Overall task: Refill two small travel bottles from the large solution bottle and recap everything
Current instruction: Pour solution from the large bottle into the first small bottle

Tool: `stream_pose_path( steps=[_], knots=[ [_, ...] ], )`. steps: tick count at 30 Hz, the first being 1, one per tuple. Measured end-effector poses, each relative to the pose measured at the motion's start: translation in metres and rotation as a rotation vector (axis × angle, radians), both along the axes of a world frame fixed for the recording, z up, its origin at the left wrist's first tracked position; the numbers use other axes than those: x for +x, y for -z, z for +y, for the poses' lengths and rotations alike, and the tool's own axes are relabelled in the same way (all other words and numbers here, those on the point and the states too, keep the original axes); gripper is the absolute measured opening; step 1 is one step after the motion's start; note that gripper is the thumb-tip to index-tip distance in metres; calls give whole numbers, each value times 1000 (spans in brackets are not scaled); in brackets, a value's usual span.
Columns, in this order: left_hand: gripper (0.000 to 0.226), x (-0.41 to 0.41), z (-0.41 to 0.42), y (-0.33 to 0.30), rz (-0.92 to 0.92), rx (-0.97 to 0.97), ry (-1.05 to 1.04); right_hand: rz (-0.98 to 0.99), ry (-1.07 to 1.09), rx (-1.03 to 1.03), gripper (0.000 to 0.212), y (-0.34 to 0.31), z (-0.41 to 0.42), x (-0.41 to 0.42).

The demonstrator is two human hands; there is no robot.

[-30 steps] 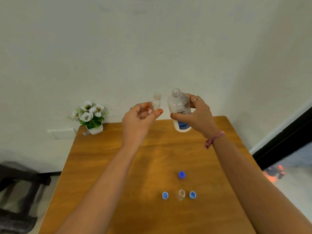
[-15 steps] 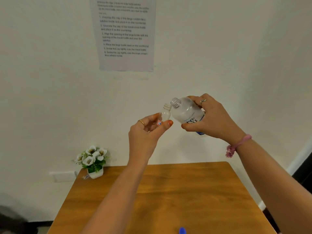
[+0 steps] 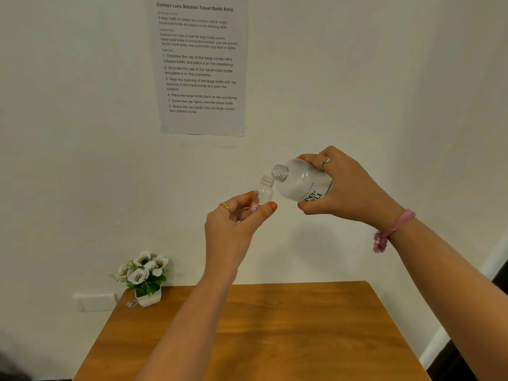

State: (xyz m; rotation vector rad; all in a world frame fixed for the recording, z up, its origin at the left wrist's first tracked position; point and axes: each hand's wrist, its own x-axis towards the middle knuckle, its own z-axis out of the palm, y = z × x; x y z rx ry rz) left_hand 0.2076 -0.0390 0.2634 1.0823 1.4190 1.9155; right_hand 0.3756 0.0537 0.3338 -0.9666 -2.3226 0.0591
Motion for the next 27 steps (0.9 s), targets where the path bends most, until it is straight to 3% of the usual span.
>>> stream_pose_path(
  steps=[27],
  knots=[
    [39,-1,8,-3,-3,30,7,-144,29,134,78,-25,4,0]
  ],
)
